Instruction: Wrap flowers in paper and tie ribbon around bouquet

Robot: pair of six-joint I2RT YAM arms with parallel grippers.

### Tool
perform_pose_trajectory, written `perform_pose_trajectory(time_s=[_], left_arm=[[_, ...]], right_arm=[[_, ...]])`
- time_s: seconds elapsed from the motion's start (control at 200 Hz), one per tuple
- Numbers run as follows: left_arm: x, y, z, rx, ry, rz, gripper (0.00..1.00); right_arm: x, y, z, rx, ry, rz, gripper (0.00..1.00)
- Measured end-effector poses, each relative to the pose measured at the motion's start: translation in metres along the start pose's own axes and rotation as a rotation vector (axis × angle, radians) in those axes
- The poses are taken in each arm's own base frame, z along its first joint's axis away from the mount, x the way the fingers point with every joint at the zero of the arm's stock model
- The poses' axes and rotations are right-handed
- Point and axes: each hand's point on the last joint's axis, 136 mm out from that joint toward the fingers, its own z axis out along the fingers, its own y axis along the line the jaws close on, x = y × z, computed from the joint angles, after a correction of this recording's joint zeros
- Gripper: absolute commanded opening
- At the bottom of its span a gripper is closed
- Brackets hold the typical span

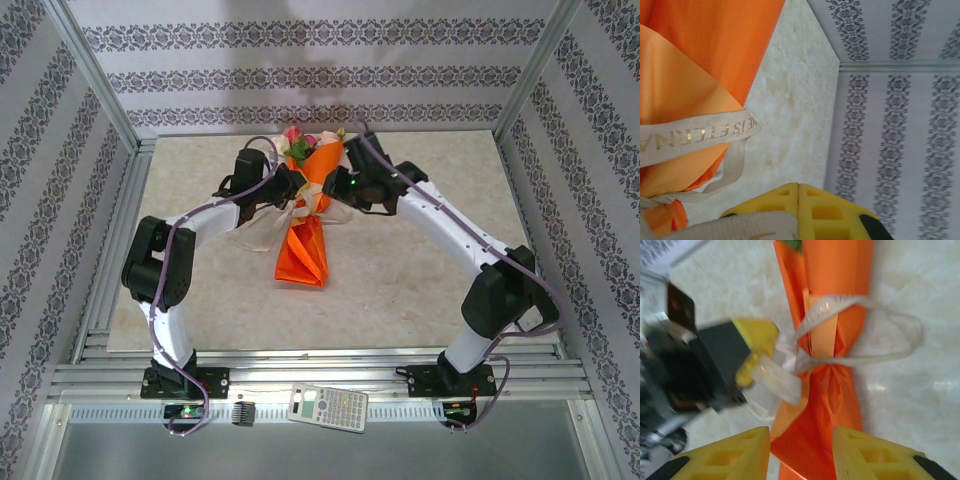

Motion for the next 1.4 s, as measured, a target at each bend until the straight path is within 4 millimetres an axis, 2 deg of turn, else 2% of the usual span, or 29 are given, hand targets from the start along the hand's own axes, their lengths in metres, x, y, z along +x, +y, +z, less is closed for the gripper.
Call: perform_pose_trajectory(time_s=[0.12, 0.31, 0.405, 0.47, 0.599, 0.699, 0.999, 1.219, 1.399], left_arm=[[-0.017, 0.005, 0.001, 0.037, 0.023, -0.13, 0.0], [-0.032, 0.028, 0.006, 0.055, 0.069, -0.297, 0.0], [-0.036, 0.039, 0.01, 0.064, 0.092, -0.364, 0.0], [-0.037, 0.046, 0.013, 0.068, 0.109, -0.4, 0.0], [-0.043, 0.056, 0.019, 0.078, 0.129, -0.458, 0.0], [-0.049, 0.059, 0.021, 0.088, 0.142, -0.483, 0.0], [-0.057, 0.054, 0.023, 0.116, 0.151, -0.496, 0.0], [-0.066, 0.057, 0.026, 0.129, 0.145, -0.505, 0.0], [-0.072, 0.071, 0.032, 0.123, 0.141, -0.534, 0.0]], right_arm=[[0.027, 0.028, 0.016, -0.008, 0.036, -0.046, 0.3], [0.058, 0.098, 0.054, -0.05, 0.054, -0.125, 0.28], [0.081, 0.117, 0.077, -0.05, 0.077, -0.14, 0.3], [0.096, 0.122, 0.093, -0.028, 0.085, -0.145, 0.34], [0.123, 0.113, 0.12, 0.056, 0.093, -0.137, 0.42], [0.132, 0.103, 0.137, 0.12, 0.087, -0.116, 0.45], [0.137, 0.068, 0.182, 0.272, 0.041, -0.092, 0.47], [0.135, 0.049, 0.198, 0.334, 0.025, -0.07, 0.47], [0.134, 0.036, 0.214, 0.358, 0.027, -0.046, 0.43]])
